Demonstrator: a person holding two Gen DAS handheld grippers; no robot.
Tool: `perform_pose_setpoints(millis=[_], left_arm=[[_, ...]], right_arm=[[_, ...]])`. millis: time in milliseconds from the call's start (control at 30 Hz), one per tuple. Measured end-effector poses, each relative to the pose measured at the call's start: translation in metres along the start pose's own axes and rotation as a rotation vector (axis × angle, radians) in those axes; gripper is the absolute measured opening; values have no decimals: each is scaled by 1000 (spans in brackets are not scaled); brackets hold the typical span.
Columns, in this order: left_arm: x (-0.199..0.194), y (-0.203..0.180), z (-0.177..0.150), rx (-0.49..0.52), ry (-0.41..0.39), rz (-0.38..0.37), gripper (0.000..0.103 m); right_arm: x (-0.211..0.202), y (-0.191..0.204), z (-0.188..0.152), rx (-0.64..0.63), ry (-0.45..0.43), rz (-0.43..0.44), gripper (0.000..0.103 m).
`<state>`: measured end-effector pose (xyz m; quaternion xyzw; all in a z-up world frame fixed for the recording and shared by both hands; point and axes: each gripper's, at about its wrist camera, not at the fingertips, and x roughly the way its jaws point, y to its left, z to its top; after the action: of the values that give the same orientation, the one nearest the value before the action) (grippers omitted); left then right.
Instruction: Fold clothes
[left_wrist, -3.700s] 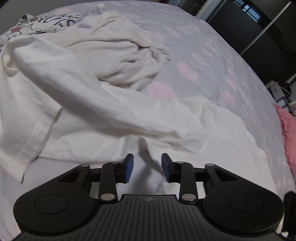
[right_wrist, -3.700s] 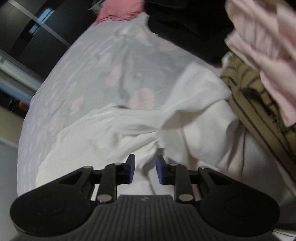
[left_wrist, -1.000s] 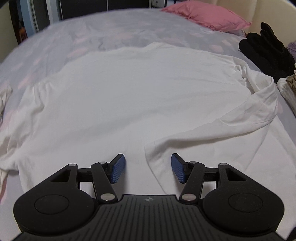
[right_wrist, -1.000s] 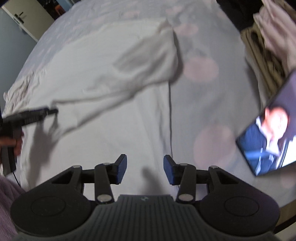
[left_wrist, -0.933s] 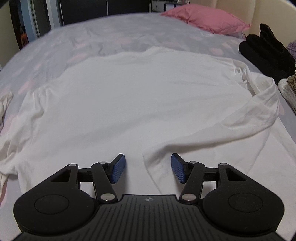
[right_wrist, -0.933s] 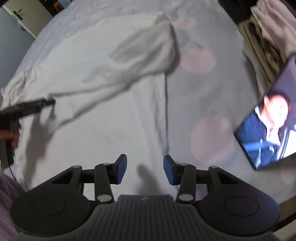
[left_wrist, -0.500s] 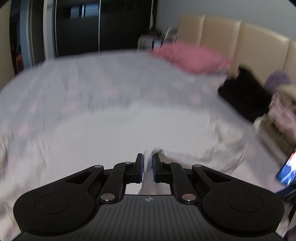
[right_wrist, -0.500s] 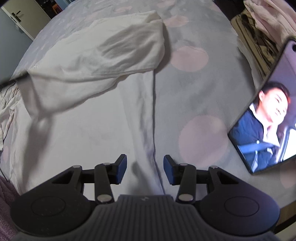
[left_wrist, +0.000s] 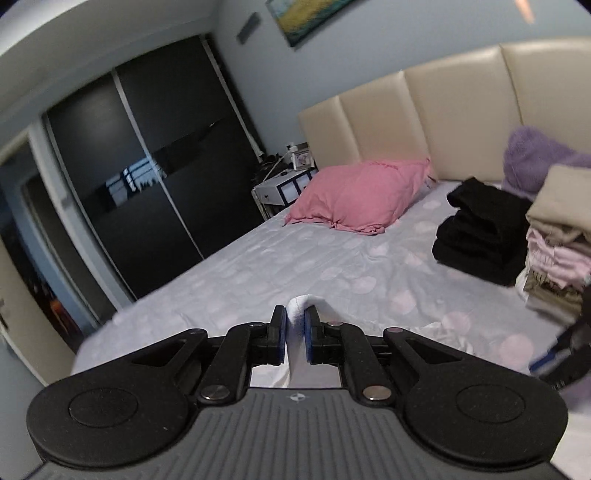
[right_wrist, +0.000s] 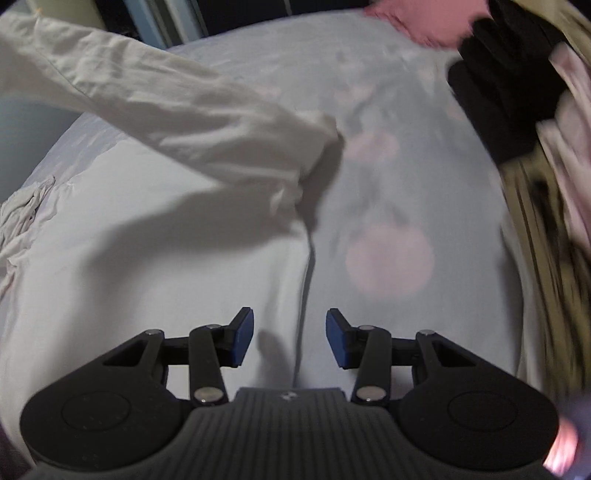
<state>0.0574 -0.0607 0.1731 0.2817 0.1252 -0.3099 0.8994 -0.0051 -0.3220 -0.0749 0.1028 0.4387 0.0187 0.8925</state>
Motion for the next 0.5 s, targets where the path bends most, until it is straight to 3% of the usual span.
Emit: perform_pose_setpoints(millis=[367, 433, 467, 500], left_arm=[[5, 0, 8, 0, 36, 24, 8], [3, 2, 7, 4, 39, 33, 8], [0, 2, 5, 11, 41, 34, 8], [-5, 1, 3, 24, 46, 32, 7]], right_arm=[[60, 11, 51, -73, -23, 17, 45], [68, 9, 54, -62, -3, -4, 18], [69, 5, 55, -35, 4, -11, 9], [70, 1, 57, -8, 11, -19, 9]])
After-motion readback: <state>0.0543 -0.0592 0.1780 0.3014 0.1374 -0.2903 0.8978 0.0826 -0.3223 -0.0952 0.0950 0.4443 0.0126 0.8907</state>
